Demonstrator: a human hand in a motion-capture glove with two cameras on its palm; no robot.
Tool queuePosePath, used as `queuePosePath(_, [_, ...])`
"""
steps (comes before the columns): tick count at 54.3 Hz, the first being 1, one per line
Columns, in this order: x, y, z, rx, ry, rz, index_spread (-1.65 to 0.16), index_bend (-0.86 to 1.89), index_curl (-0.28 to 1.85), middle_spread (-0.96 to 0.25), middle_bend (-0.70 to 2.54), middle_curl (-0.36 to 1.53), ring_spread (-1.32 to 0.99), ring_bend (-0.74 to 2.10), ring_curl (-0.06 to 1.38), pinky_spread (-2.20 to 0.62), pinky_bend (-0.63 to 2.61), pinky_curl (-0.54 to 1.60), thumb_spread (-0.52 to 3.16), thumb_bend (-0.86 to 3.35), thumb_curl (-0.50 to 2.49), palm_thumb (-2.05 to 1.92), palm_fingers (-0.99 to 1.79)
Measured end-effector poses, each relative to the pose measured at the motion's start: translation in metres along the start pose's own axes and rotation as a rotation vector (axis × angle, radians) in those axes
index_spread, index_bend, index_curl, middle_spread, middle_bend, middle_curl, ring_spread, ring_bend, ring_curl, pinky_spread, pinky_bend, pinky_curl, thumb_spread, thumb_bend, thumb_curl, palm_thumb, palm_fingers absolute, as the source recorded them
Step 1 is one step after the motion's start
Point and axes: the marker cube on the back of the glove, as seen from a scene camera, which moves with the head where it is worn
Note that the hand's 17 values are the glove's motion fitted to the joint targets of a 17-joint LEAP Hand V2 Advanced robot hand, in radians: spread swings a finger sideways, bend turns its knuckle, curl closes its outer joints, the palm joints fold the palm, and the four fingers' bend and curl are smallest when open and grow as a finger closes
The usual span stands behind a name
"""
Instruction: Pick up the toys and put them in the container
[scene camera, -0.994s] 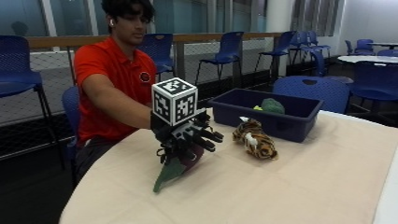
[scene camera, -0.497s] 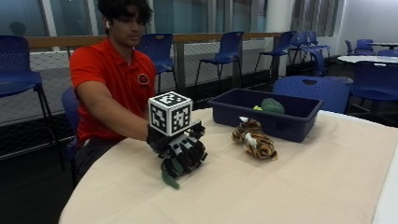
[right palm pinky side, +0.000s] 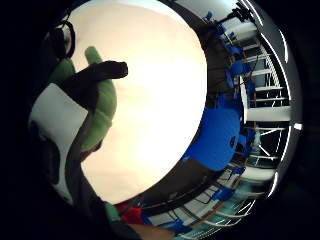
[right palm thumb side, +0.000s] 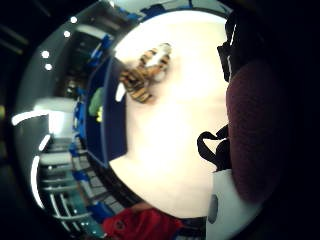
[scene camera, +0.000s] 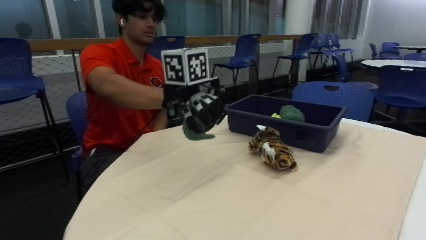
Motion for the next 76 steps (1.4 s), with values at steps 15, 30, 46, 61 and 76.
queuePosePath(15, [-0.145,-0.024,-0.071,0.093,-0.001,-0.239,-0.40,0.45,0.68,-0.40,0.72,0.56,-0.59,0.90,0.51,-0.37,0.93,0.34,0.84,0.26,0.79,0.67,0.73])
queuePosePath(30, [-0.283,-0.034,-0.102,0.092,-0.062,-0.426,-0.42,0.44,0.80,-0.42,0.71,0.64,-0.60,0.91,0.54,-0.36,0.97,0.36,0.79,0.23,0.90,0.64,0.68])
queuePosePath(46, [-0.332,-0.040,-0.081,0.057,-0.055,-0.479,-0.44,0.40,0.92,-0.43,0.71,0.72,-0.61,0.92,0.58,-0.34,1.02,0.37,0.79,0.20,0.99,0.61,0.63])
queuePosePath(61, [-0.253,-0.062,-0.048,-0.018,-0.021,-0.397,-0.34,-0.04,0.53,-0.15,0.24,0.53,-0.16,0.34,0.42,0.04,1.20,0.39,0.98,-0.12,0.61,-0.10,-0.46])
queuePosePath(76, [-0.142,-0.090,-0.022,-0.038,-0.081,-0.173,-0.30,0.03,0.27,-0.07,0.13,0.42,0.00,0.17,0.35,0.12,1.07,0.35,0.92,-0.14,0.39,-0.18,-0.35])
